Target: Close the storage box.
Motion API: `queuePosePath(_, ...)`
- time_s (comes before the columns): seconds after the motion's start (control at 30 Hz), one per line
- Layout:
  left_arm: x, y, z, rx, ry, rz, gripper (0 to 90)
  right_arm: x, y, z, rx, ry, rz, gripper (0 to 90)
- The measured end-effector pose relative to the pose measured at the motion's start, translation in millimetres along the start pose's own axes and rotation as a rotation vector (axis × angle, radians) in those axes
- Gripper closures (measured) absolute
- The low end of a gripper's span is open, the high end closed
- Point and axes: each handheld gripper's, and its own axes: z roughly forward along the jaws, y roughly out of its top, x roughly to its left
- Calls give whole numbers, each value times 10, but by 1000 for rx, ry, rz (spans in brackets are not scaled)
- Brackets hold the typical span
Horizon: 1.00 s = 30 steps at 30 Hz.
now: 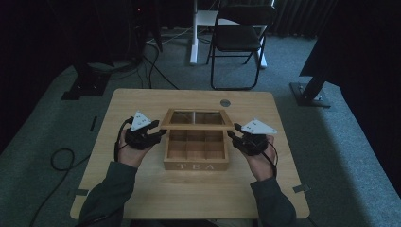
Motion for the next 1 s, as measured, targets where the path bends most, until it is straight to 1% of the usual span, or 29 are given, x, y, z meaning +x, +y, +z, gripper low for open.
queuePosePath(0.17, -11, -38, -6, 4, -3, -2, 551, 16, -45, -4, 2, 3, 6, 620)
queuePosePath(0.43, -16, -100, -29, -1, 1, -19, 550, 30, -87, -6, 7, 8, 12, 618)
queuePosePath(1.0, -47, -183, -41, 12, -3, -27, 551, 63, -179, -9, 9, 14, 30, 615)
